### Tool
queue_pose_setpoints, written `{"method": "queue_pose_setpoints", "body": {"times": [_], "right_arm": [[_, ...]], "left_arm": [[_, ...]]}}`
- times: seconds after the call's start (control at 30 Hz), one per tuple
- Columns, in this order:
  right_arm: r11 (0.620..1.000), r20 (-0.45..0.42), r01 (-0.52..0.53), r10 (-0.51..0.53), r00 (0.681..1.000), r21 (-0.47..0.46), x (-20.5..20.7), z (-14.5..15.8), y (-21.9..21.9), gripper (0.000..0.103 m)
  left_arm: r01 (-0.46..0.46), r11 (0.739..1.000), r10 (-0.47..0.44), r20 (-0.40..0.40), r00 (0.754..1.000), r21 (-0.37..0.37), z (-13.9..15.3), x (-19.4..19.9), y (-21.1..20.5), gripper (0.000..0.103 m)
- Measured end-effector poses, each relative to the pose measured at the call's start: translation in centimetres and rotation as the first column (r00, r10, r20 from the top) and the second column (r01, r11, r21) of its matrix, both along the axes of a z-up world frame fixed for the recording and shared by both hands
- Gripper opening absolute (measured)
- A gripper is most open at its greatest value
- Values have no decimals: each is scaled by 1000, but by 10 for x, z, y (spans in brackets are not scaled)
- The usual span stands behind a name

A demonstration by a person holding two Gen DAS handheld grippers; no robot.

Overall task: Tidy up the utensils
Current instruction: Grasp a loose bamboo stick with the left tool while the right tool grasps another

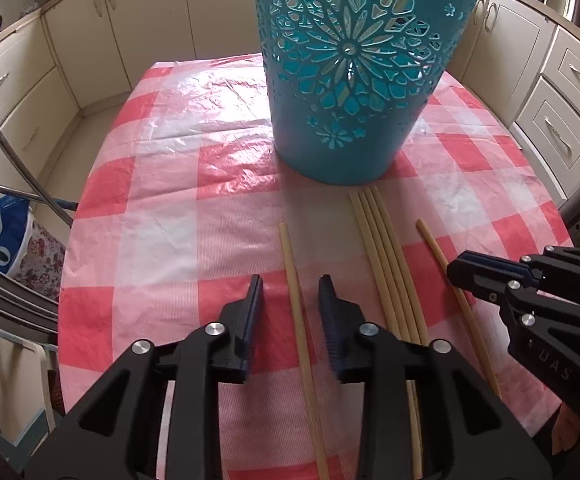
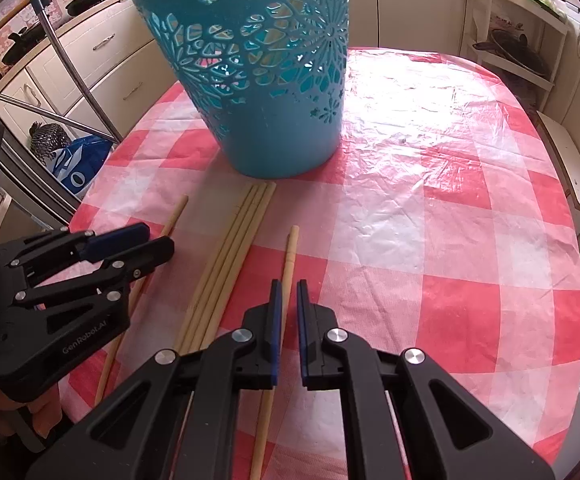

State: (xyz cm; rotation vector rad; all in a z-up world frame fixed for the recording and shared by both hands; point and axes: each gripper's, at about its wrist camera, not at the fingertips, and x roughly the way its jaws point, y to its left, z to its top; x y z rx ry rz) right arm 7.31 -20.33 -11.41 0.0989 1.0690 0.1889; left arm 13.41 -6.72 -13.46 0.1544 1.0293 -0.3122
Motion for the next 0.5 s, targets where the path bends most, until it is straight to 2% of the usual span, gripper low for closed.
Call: {"method": "queue_pose_setpoints", "body": {"times": [0.17, 0.23, 0.3, 0.4, 0.5], "right_arm": [[1000, -6, -15, 15, 1000, -13, 3, -3, 4, 8], [1000, -11, -17, 17, 1000, -13, 4, -3, 4, 8], [1000, -15, -17, 17, 1000, -12, 4, -2, 4, 7], [1000, -18, -15, 14, 1000, -10, 5, -2, 3, 7], [1000, -15, -18, 18, 1000, -21, 5, -3, 5, 7]], "left_arm": [[12, 999, -14, 24, 1000, 50, -2, 5, -7, 26], [23, 999, -25, 27, 999, 43, -2, 5, -8, 13], [29, 999, -30, 25, 999, 35, -2, 6, -10, 7], [30, 1000, -30, 15, 999, 3, -2, 7, -5, 6], [42, 999, -42, 23, 999, 13, -3, 6, -4, 6]]}}
